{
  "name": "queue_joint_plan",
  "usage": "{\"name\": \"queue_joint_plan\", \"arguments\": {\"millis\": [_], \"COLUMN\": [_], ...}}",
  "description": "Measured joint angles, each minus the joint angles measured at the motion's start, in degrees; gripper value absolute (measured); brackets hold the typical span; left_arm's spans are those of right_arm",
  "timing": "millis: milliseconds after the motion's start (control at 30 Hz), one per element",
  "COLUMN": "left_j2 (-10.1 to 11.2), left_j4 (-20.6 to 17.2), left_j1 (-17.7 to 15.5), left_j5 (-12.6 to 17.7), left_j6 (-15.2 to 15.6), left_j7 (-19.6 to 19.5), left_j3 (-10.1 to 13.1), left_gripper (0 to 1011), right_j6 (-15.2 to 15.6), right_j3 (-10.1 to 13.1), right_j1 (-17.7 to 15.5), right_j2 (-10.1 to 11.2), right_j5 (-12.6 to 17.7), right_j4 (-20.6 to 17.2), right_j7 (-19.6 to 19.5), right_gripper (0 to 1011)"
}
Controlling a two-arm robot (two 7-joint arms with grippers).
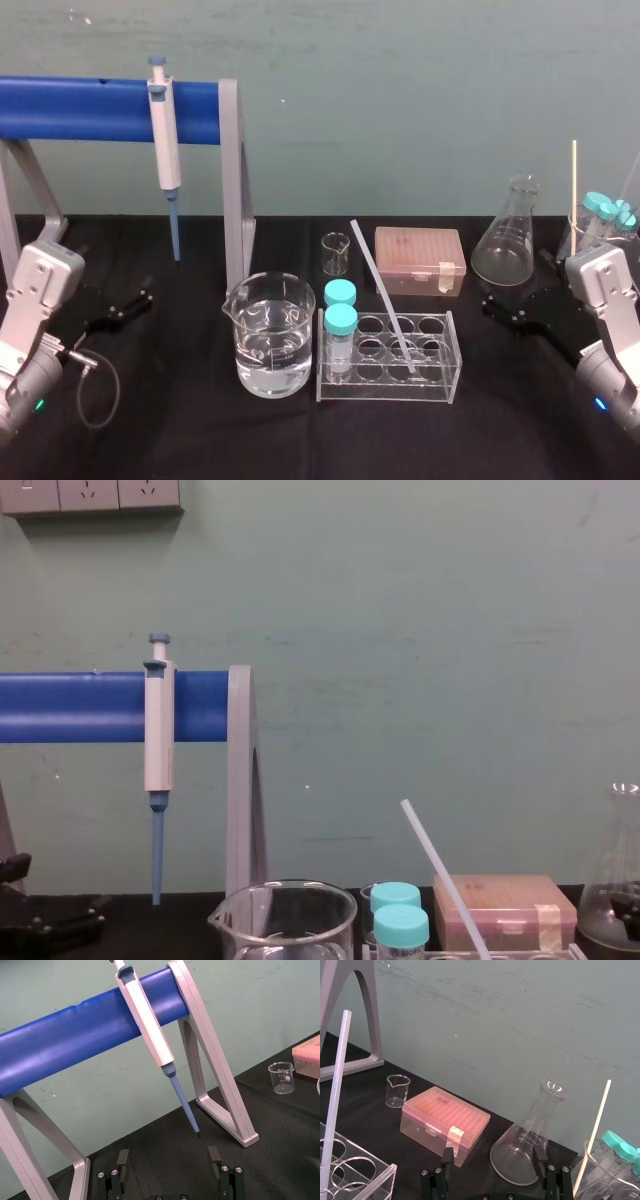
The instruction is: Pick up the stirring rod with one hand, then place it down.
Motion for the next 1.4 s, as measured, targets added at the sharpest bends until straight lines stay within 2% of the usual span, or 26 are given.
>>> {"name": "queue_joint_plan", "arguments": {"millis": [367,500,533,567,667,733,800,900,1100,1300,1400], "left_j2": [0.0,0.0,0.0,0.0,0.0,0.0,0.0,0.0,0.0,0.0,0.0], "left_j4": [0.0,0.0,0.0,0.0,0.0,0.0,0.0,0.0,0.0,0.0,0.0], "left_j1": [0.0,0.0,0.0,0.0,0.0,0.0,0.0,0.0,0.0,0.0,0.0], "left_j5": [0.0,0.0,0.0,0.0,0.0,0.0,0.0,0.0,0.0,0.0,0.0], "left_j6": [0.0,0.0,0.0,0.0,0.0,0.0,0.0,0.0,0.0,0.0,0.0], "left_j7": [0.0,0.0,0.0,0.0,0.0,0.0,0.0,0.0,0.0,0.0,0.0], "left_j3": [0.0,0.0,0.0,0.0,0.0,0.0,0.0,0.0,0.0,0.0,0.0], "left_gripper": [1000,1000,1000,1000,1000,1000,1000,1000,1000,1000,1000], "right_j6": [0.0,0.3,0.5,0.5,1.7,2.5,4.2,6.8,10.0,12.2,13.1], "right_j3": [0.3,1.8,2.7,2.7,4.3,4.8,5.1,5.2,4.1,1.3,0.1], "right_j1": [0.0,0.1,0.4,0.4,1.7,2.4,3.7,5.5,8.4,12.1,13.6], "right_j2": [-0.1,-0.9,-1.4,-1.4,-2.7,-3.3,-4.1,-5.1,-6.7,-8.4,-9.0], "right_j5": [0.0,2.2,4.0,4.0,9.3,11.4,14.6,17.7,19.6,19.0,18.4], "right_j4": [0.0,0.0,-0.1,-0.1,-0.7,-1.0,-1.5,-1.6,-1.0,1.5,2.9], "right_j7": [0.1,2.1,3.6,3.6,8.7,10.8,14.7,19.3,24.6,29.3,30.3], "right_gripper": [1003,1003,1003,1003,1003,1003,1003,1003,1003,1003,1003]}}
